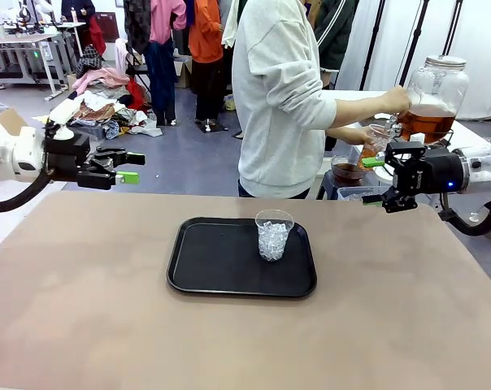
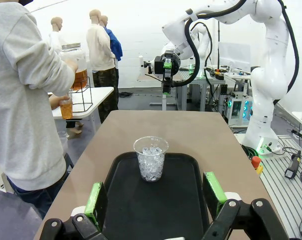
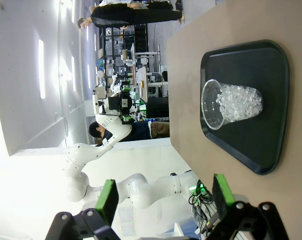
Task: Pour the drink into the iced cup.
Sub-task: Pick up the iced cup indicated by the human and present it to them.
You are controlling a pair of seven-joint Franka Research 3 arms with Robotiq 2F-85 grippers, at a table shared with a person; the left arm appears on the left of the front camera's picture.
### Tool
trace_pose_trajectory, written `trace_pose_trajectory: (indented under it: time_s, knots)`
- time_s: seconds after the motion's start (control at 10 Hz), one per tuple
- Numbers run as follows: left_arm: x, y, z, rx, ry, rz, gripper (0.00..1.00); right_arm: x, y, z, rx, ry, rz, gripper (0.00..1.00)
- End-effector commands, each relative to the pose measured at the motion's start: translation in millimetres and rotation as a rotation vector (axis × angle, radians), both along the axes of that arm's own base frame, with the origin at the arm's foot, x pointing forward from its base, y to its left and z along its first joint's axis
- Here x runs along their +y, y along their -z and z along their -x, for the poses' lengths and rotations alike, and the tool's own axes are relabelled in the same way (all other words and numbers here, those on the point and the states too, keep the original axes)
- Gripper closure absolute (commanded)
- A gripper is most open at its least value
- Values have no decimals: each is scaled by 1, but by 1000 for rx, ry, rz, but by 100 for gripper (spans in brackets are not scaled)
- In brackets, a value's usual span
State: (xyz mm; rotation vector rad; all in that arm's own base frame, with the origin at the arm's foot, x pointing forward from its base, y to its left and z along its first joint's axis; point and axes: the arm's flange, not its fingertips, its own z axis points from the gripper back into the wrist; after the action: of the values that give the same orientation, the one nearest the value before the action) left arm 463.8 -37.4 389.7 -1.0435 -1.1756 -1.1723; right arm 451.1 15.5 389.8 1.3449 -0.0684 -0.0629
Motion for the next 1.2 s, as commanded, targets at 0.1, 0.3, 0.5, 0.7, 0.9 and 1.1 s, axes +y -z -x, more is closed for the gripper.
trace_pose_trajectory:
  time_s: [0.1,0.3,0.5,0.7,0.9,1.1]
  knots:
    - [0,-2,0,-5,0,-2,0,0,-1,1,-1,2,-4,0]
    - [0,-2,0,-5,0,-2,0,0,-1,1,-1,2,-4,0]
    - [0,-2,0,-5,0,-2,0,0,-1,1,-1,2,-4,0]
    - [0,-2,0,-5,0,-2,0,0,-1,1,-1,2,-4,0]
    - [0,-2,0,-5,0,-2,0,0,-1,1,-1,2,-4,0]
    - [0,-2,0,-5,0,-2,0,0,-1,1,-1,2,-4,0]
